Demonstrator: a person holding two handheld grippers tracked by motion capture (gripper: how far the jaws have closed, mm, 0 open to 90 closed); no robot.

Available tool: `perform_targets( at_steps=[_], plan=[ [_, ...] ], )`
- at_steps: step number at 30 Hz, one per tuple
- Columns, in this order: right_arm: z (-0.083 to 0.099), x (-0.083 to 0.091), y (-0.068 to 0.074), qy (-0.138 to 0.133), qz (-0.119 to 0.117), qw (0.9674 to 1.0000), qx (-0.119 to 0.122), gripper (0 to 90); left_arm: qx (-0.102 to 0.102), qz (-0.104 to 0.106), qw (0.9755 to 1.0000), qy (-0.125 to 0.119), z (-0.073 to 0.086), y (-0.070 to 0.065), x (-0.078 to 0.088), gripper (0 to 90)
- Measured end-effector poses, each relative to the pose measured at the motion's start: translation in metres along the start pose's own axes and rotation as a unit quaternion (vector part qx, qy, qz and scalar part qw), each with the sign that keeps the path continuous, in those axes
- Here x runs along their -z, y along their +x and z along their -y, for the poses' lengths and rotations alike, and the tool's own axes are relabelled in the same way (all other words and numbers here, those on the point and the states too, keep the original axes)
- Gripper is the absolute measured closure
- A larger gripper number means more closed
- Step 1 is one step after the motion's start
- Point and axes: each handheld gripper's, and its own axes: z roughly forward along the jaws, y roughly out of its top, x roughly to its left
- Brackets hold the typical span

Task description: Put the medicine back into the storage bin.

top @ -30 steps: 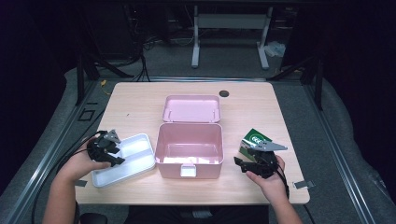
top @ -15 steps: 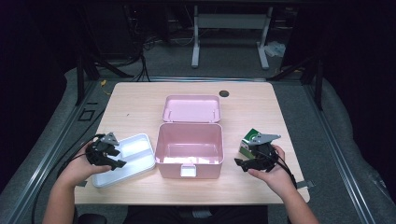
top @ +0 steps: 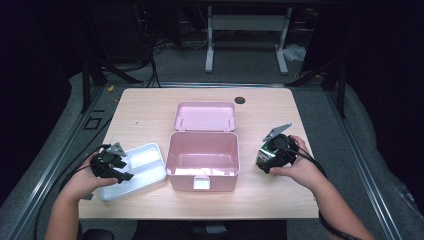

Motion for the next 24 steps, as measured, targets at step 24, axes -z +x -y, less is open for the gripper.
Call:
perform_targets(
  at_steps=[24],
  plan=[
    [-0.022, -0.045, -0.06, 0.198, -0.025, 0.9796, -0.022, 7.3, -0.001, 0.009, 0.9999, 0.012, 0.002, -0.001, -0.004, 41.6]
  ],
)
